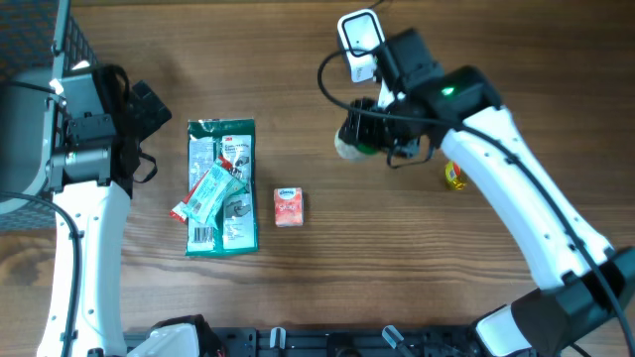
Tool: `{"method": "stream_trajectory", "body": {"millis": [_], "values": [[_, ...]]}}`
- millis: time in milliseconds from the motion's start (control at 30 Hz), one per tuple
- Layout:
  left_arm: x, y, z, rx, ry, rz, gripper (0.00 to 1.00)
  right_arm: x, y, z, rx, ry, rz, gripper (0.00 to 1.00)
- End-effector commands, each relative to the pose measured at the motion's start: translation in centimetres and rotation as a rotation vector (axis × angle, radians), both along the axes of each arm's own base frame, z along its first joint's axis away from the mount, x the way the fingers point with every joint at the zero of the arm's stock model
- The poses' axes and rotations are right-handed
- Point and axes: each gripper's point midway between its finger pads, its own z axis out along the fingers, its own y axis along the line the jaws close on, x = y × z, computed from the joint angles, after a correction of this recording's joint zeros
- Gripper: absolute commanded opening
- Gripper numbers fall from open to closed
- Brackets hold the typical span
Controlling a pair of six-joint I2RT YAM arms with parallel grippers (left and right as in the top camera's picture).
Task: Scan the item barcode
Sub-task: 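Lift the green-lidded jar and carry it up toward the scanner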
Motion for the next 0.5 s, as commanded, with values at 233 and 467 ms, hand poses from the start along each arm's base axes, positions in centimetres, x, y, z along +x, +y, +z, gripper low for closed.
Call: {"method": "stream_trajectory", "body": {"millis": [233, 467], "values": [[0.0, 0.2, 0.2, 0.01, -0.004, 0.001, 1.0, 4.0, -1.6, 6.1, -0.102, -0.27, 0.022, 0.21], [0.0, 0.2, 0.2, 0.01, -0.003, 0.001, 1.0, 12.5, -1.5, 5.7, -0.296, -0.559, 0.062, 0.09]]}}
